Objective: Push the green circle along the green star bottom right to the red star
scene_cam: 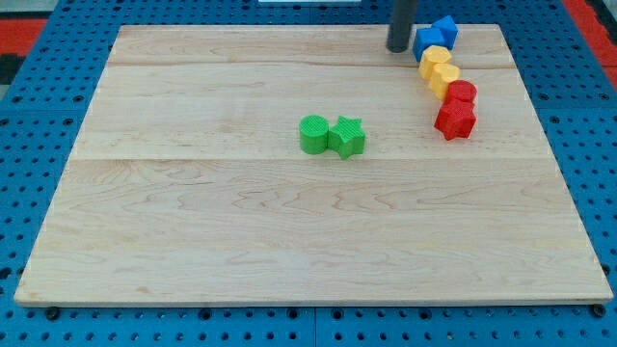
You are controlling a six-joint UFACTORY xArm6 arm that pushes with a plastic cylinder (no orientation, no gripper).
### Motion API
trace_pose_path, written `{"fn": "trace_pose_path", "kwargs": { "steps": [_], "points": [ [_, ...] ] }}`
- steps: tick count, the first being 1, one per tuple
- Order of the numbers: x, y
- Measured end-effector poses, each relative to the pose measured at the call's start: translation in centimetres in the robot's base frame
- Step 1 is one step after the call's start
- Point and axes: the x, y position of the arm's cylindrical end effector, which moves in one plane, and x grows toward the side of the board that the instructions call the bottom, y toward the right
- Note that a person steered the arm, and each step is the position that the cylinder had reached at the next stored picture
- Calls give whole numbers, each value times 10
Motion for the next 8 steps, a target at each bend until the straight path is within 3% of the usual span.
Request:
{"fn": "trace_pose_path", "kwargs": {
  "steps": [1,2,4,6,7,8],
  "points": [
    [9,-92],
    [48,-146],
    [120,-148],
    [141,-211],
    [160,-189],
    [165,-126]
  ]
}}
